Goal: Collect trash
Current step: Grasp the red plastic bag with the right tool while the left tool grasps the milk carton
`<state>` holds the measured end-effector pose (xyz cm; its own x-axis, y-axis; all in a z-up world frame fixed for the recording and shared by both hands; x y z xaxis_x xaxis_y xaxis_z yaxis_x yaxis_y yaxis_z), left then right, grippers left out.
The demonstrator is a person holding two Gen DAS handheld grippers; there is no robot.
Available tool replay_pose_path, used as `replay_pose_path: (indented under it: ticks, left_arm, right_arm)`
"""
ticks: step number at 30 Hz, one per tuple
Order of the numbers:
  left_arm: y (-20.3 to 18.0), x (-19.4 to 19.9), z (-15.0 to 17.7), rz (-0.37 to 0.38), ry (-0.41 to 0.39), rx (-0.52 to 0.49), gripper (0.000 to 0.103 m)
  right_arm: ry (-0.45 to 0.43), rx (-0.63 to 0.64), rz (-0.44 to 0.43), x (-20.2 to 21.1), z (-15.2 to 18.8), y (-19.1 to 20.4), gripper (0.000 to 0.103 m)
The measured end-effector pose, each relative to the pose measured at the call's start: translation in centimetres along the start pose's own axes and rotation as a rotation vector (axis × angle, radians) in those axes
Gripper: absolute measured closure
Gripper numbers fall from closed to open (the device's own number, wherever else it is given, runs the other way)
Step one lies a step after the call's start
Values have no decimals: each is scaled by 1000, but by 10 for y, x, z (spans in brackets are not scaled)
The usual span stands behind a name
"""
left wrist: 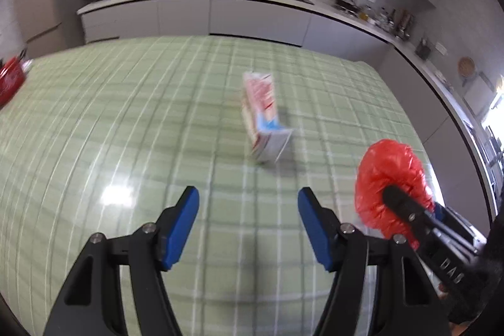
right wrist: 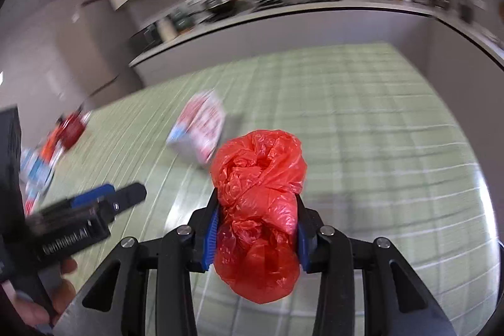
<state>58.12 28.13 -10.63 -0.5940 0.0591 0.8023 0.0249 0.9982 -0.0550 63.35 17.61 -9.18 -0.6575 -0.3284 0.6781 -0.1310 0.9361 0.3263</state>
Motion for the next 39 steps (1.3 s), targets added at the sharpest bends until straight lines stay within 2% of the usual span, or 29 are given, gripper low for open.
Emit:
replay_pose_path:
  ticks: [5, 12, 26, 27, 29, 31, 39]
  left_arm:
    - [-11, -17, -19, 16, 8, -20, 37]
    - [-10, -37, -38, -17, 7, -28, 37]
    - [-15, -89, -55, -3, 56, -24, 38]
    - [-14, -90, -55, 3, 55, -20, 40]
    - [-14, -90, -55, 15, 51, -19, 62]
    - [-13, -91, -51, 28, 54, -18, 76]
    - [-6, -57, -35, 28, -4, -35, 77]
  right_arm:
    - [-37, -45, 52, -2, -24, -13, 61]
    - [-37, -64, 80, -26, -43, -19, 61]
    - [-11, -89, 74, -67, -58, -34, 61]
    - [-10, -91, 71, -68, -58, -34, 61]
    - [-5, -87, 70, -72, -58, -34, 61]
    - [-3, -87, 68, -74, -58, -34, 61]
    - [1, -91, 39, -68, -57, -27, 61]
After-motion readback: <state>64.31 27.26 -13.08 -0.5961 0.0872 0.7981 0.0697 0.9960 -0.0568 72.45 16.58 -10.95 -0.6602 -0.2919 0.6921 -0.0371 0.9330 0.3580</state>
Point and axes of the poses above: each gripper's, at about its wrist camera, not at the fingertips, and x roughly against the way its jaws point, y to its left, z to its underside, the point moved 9 cm from there along -x, roughly the way its jaws point, and after that the axes turned 6 degrees about -z, right-handed, at the moved point
